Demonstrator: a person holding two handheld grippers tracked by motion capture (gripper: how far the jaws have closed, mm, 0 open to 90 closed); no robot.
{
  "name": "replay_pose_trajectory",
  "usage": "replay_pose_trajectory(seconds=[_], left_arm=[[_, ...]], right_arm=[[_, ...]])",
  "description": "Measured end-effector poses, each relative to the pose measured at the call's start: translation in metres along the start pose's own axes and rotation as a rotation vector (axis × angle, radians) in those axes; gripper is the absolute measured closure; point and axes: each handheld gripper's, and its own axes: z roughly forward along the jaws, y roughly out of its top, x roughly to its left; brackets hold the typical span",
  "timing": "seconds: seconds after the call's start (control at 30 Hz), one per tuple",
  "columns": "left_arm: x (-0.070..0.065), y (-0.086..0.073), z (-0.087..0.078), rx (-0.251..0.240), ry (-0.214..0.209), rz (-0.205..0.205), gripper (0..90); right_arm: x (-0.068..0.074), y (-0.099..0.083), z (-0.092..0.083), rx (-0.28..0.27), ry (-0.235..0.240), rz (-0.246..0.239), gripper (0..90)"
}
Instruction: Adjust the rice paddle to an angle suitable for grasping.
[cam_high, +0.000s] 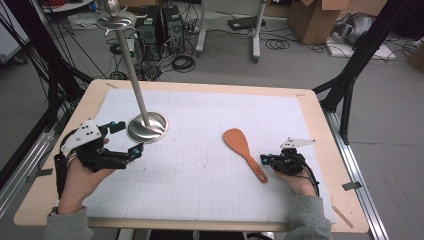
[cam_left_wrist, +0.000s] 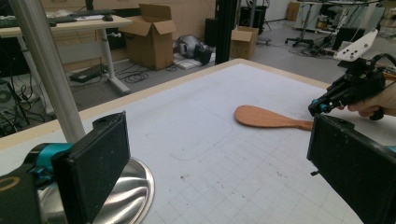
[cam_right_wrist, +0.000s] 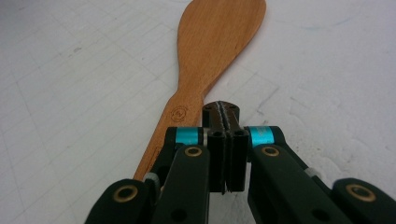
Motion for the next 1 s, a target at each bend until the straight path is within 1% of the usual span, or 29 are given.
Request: replay_pose_trajectory(seconds=[0.07, 0.17, 0.27, 0.33, 0.37, 0.4, 0.43, 0.47, 0.5, 0.53, 0.57, 0.63, 0.67, 0.7, 0.73, 0.8, 0.83, 0.9, 1.0], left_arm=[[0.0, 0.0, 0.0, 0.002, -0.001, -0.003, 6.2], [-0.001, 0.0, 0.0, 0.002, -0.002, 0.004, 6.3], [-0.004, 0.004, -0.001, -0.015, -0.01, 0.019, 6.3], [-0.005, 0.004, -0.002, -0.019, -0.011, 0.02, 6.2], [-0.004, 0.004, -0.002, -0.015, -0.01, 0.019, 6.2], [-0.004, 0.004, -0.002, -0.015, -0.01, 0.019, 6.2], [-0.004, 0.003, -0.001, -0.013, -0.008, 0.017, 6.3], [-0.003, 0.003, -0.001, -0.009, -0.008, 0.015, 6.2], [-0.003, 0.002, -0.001, -0.007, -0.006, 0.012, 6.2], [-0.003, 0.001, 0.0, 0.0, -0.005, 0.013, 6.2], [-0.002, 0.001, 0.001, 0.002, -0.001, 0.011, 6.3], [-0.003, 0.0, 0.001, 0.004, -0.002, 0.011, 6.2], [-0.004, 0.0, 0.002, 0.005, -0.005, 0.015, 6.3], [-0.004, 0.0, 0.002, 0.005, -0.005, 0.015, 6.3], [-0.004, 0.001, 0.001, 0.006, -0.003, 0.016, 6.2], [-0.005, 0.0, 0.001, 0.006, -0.001, 0.016, 6.2], [-0.004, 0.0, 0.0, 0.005, 0.001, 0.016, 6.2], [-0.004, 0.0, -0.002, 0.006, 0.006, 0.016, 6.2], [-0.003, -0.001, -0.003, 0.006, 0.007, 0.014, 6.2]], right_arm=[[0.0, 0.0, 0.001, 0.019, 0.005, 0.004, 89.7], [0.001, -0.001, 0.004, 0.038, 0.025, 0.007, 89.7], [0.002, -0.001, 0.006, 0.057, 0.044, 0.003, 89.7], [0.002, -0.001, 0.007, 0.064, 0.053, 0.006, 89.7], [0.003, -0.001, 0.008, 0.067, 0.075, -0.008, 89.9], [0.003, -0.001, 0.008, 0.067, 0.075, -0.008, 89.9], [0.006, -0.001, 0.01, 0.071, 0.1, -0.029, 90.0], [0.007, -0.001, 0.01, 0.078, 0.11, -0.029, 90.0], [0.007, -0.001, 0.01, 0.078, 0.11, -0.029, 90.0], [0.009, 0.0, 0.011, 0.078, 0.123, -0.039, 90.0], [0.012, 0.0, 0.013, 0.086, 0.143, -0.037, 90.0], [0.017, 0.002, 0.018, 0.088, 0.159, -0.061, 90.0], [0.022, 0.005, 0.021, 0.098, 0.16, -0.078, 90.0], [0.022, 0.005, 0.021, 0.098, 0.16, -0.078, 90.0], [0.025, 0.007, 0.024, 0.101, 0.17, -0.085, 90.0], [0.025, 0.007, 0.025, 0.102, 0.17, -0.087, 90.0], [0.027, 0.008, 0.027, 0.103, 0.185, -0.1, 90.0], [0.029, 0.009, 0.029, 0.102, 0.197, -0.104, 90.0], [0.03, 0.011, 0.032, 0.103, 0.202, -0.111, 90.0]])
